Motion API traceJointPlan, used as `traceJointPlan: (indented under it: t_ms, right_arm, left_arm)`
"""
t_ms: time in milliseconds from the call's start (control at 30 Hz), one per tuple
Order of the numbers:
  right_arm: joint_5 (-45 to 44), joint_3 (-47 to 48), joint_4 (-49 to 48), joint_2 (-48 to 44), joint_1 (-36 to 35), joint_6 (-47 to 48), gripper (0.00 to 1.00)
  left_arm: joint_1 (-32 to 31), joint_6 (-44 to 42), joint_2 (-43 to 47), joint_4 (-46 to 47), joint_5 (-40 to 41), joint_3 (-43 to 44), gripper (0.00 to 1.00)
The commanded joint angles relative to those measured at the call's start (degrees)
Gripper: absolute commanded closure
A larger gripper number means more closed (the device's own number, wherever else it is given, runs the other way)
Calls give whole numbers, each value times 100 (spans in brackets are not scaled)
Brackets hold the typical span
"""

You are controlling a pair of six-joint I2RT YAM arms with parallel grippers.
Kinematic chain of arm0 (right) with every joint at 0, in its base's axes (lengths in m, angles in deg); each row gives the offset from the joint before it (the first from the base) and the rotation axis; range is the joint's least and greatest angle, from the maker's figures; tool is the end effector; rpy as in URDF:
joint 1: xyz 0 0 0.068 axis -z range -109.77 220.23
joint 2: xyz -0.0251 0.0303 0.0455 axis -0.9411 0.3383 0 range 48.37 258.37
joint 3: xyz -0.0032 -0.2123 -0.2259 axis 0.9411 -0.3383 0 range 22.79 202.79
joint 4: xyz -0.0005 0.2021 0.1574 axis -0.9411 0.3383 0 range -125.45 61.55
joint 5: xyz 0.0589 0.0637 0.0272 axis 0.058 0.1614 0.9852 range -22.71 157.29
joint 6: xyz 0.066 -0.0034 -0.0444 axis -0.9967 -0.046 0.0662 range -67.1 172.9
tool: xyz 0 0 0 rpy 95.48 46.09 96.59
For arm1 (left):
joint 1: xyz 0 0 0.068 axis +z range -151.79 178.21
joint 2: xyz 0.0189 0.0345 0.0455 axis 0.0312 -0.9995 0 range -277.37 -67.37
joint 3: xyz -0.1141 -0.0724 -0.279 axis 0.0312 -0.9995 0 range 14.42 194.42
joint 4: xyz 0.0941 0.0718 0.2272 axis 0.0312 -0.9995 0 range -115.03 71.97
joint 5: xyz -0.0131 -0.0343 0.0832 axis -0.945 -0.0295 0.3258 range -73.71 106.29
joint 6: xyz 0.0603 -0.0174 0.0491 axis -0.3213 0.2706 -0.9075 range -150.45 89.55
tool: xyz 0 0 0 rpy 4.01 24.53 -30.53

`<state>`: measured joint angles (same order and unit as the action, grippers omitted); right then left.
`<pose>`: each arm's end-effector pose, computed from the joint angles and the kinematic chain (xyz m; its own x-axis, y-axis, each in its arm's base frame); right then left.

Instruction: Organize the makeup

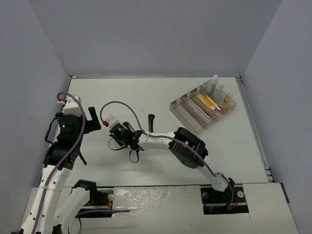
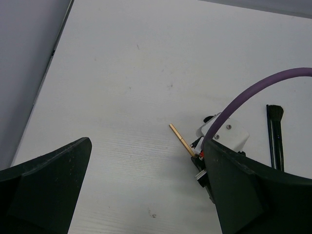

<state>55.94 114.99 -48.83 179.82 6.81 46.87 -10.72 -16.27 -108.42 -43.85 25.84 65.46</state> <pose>0.2674 0.5042 0.1734 -0.2780 -0.3253 -0.9038 -0.7727 0.6348 0.0091 0.1536 -0.0126 0.3740 -0.2600 -0.2035 -0.9439 -0.0703 0.9789 -0.1917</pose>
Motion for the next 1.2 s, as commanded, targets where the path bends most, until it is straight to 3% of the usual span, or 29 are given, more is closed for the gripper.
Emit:
traceJointPlan:
  t_ms: [0, 233, 367, 600, 700, 933, 1167]
  right_arm:
    - [-280, -442, -252, -750, 5, 2, 100]
    - [-480, -1046, 225, -2272, 64, 308, 100]
    - [-606, -1594, 622, -3178, 437, 576, 100]
    - [-356, -2960, 961, -4655, 2130, 1512, 100]
    - [50, -3323, 996, -5025, 3263, 1890, 100]
    - [660, -3134, 1098, -4855, 4714, 2214, 100]
    - [778, -2581, 1258, -4024, 5006, 2871, 100]
  left_arm:
    - [40, 43, -18, 409, -124, 125, 3]
    - [40, 33, -86, 472, -350, 107, 3]
    - [40, 33, -174, 475, -496, 116, 3]
    - [48, 58, -432, 424, -708, 181, 3]
    - [49, 59, -510, 410, -797, 204, 3]
    - [49, 68, -578, 419, -831, 195, 3]
    - [48, 85, -703, 357, -894, 247, 3]
